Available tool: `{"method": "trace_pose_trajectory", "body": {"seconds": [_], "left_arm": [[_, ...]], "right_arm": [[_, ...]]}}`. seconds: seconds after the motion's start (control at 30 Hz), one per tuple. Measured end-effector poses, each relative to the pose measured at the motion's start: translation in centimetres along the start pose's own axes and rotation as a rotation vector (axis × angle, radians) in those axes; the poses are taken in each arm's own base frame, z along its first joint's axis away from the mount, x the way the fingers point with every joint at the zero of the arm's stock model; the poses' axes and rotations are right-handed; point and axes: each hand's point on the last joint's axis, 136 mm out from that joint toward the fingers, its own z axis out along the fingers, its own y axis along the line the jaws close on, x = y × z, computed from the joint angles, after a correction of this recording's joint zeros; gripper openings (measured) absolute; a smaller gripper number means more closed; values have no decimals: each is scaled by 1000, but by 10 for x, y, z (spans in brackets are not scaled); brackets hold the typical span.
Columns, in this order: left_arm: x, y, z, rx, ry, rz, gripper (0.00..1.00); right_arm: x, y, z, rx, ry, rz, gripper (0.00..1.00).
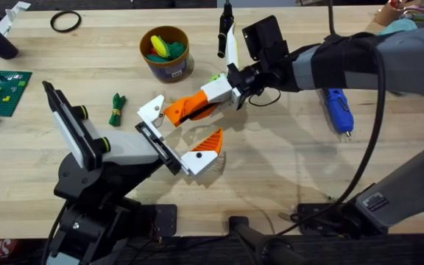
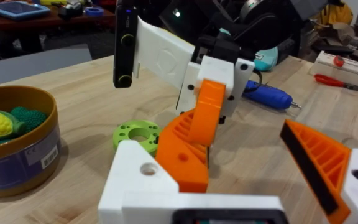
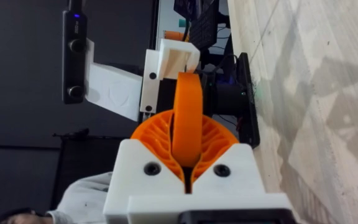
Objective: Pick up the gripper from the table and insert it into the empty holder that is missing its gripper. Then pick up a screw, insert it into the mounting hole, and use the screwdriver to tighten it. Finally, clean up the table by picking up the vegetable and placing it into the bucket.
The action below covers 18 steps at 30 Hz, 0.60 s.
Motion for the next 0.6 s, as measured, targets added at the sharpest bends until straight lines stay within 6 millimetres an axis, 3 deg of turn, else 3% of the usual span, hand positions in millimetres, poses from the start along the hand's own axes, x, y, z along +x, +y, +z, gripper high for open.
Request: {"method": "trace_pose_trajectory", "body": {"seconds": [0.6], "left_arm": [[0,0,0,-1,0,-1,986]], "right_arm": [[2,-1,0,1,1,23,16]]}}
